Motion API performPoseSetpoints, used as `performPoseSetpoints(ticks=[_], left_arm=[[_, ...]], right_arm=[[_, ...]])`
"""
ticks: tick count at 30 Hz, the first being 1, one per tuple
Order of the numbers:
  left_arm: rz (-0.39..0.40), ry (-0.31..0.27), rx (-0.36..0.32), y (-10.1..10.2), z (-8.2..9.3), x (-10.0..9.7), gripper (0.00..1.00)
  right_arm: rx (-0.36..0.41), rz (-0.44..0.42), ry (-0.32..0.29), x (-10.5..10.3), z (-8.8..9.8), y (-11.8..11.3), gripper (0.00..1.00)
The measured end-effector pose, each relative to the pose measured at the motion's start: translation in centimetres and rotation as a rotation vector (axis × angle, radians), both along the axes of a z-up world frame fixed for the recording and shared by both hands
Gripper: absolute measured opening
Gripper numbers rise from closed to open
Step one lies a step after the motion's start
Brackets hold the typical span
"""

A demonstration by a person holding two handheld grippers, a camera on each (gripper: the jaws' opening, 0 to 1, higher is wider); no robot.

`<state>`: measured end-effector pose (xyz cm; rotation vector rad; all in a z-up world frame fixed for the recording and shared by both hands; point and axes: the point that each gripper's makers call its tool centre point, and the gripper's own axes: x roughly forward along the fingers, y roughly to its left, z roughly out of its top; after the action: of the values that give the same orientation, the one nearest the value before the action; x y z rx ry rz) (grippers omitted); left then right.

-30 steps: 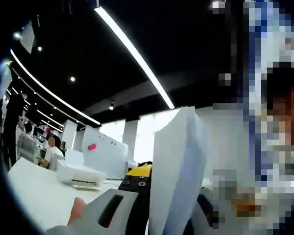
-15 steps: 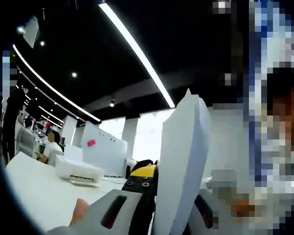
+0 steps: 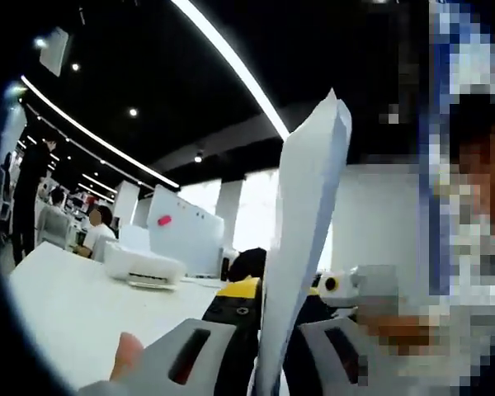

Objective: Organize the stack of printing papers by aligning and flattening the scattered papers on the table

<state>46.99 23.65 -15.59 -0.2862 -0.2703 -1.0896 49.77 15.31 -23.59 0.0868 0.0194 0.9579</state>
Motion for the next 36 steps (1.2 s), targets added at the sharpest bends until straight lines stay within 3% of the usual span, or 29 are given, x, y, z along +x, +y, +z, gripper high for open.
performPoseSetpoints(ticks=[8,12,14,18,21,23,25,26,29,36], left_arm=[[-0.027,-0.023,0.147,-0.8,-0.1,-0.8,0.07],[-0.013,-0.021,0.170,-1.2,-0.2,-0.8,0.17],[-0.013,-0.025,0.189,-1.3,-0.4,-0.8,0.12],[-0.028,-0.026,0.153,-1.6,1.0,-0.7,0.13],[-0.032,-0.053,0.213,-2.1,1.0,-0.9,0.06],[-0.051,-0.023,0.221,-2.0,0.9,-1.2,0.06],[-0.020,-0.045,0.228,-1.5,1.1,-1.2,0.06],[-0.023,-0.046,0.228,-1.1,1.4,-1.6,0.06],[0.008,-0.059,0.153,0.7,2.8,-1.9,0.06],[0.016,0.033,0.030,3.9,3.9,-2.3,0.06]], right_arm=[[-0.031,0.011,0.000,0.1,0.1,0.0,0.38],[-0.040,0.022,-0.015,-0.2,0.1,0.2,0.34],[-0.050,0.019,-0.018,-0.2,0.0,0.2,0.34],[-0.056,0.038,-0.019,-0.8,-0.1,0.5,0.34],[-0.068,0.042,-0.020,-1.1,-0.3,0.4,0.34],[-0.059,0.049,-0.011,-1.3,-0.2,0.0,0.34],[-0.071,0.042,-0.015,-1.3,-0.1,-1.2,0.35],[-0.114,0.017,-0.033,-1.0,-0.4,-2.3,0.35],[-0.192,-0.095,-0.056,0.6,-0.6,-6.1,0.39],[-0.259,-0.201,-0.066,2.2,-0.8,-11.9,0.47]])
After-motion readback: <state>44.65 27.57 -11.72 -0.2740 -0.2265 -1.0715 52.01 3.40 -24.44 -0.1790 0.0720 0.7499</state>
